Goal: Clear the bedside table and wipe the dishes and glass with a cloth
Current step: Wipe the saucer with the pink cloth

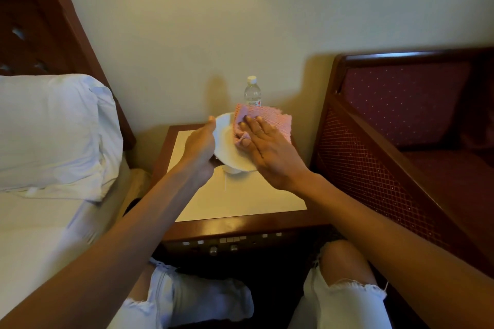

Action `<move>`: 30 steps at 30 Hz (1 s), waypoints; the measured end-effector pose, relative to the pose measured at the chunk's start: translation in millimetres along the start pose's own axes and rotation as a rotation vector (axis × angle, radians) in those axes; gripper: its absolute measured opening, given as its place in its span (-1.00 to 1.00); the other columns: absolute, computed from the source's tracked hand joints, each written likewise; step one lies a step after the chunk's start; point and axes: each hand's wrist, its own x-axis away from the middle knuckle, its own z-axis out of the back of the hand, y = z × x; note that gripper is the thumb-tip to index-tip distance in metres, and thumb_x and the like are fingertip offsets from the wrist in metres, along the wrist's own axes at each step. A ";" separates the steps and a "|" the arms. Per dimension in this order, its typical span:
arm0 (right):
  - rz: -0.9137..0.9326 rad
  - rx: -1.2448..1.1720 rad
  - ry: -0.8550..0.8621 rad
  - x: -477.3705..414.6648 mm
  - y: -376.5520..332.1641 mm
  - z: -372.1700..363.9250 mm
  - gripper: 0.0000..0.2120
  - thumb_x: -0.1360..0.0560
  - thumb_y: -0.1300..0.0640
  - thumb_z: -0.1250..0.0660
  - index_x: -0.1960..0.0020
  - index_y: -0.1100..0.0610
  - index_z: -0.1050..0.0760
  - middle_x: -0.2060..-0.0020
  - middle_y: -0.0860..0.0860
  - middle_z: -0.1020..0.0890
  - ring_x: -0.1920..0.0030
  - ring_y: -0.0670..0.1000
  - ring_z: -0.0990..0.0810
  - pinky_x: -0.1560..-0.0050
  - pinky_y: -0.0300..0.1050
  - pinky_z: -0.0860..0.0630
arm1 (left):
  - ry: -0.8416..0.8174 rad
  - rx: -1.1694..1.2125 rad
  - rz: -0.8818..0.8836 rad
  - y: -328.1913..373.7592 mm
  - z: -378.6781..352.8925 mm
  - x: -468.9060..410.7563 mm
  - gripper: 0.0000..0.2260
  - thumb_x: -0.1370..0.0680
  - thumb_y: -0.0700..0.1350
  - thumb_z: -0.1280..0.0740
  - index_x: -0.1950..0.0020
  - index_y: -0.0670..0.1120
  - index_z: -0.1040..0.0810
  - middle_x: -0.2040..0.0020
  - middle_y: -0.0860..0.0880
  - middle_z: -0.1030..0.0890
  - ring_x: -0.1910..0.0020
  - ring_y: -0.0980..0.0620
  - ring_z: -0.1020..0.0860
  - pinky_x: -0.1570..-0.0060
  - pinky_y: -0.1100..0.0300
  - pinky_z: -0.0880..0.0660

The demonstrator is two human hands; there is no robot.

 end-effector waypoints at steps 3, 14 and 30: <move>-0.024 -0.081 -0.026 13.4 -13.3 -8.1 -0.53 -0.71 -0.03 0.14 -0.59 0.02 0.03 -0.59 -0.05 0.06 -0.58 -0.05 0.18 -0.57 -0.01 0.15 | 0.021 0.070 -0.049 2.3 0.2 -3.7 -0.61 -0.66 0.19 -0.14 -0.27 -0.05 -0.51 -0.13 -0.12 -0.67 -0.09 -0.15 -0.66 -0.04 -0.10 -0.61; -0.164 -0.284 -0.013 6.8 -24.9 -8.5 -0.52 -0.71 -0.04 0.11 -0.59 0.05 -0.01 -0.59 -0.03 0.00 -0.58 -0.04 0.11 -0.56 -0.08 0.16 | -0.005 0.064 -0.012 9.9 -3.4 -3.2 -0.70 -0.66 0.14 -0.18 -0.18 -0.05 -0.51 -0.08 -0.12 -0.67 0.03 -0.12 -0.66 0.05 -0.06 -0.62; -0.087 -0.350 -0.159 12.4 -38.3 -10.2 -0.52 -0.70 -0.04 0.07 -0.58 0.07 -0.07 -0.58 0.00 -0.11 -0.57 -0.01 -0.03 -0.50 -0.15 0.02 | 0.058 -0.017 0.148 -6.0 -7.4 3.1 -0.68 -0.69 0.07 -0.15 -0.18 -0.14 -0.53 0.04 -0.14 -0.66 0.11 -0.11 -0.64 0.07 -0.06 -0.63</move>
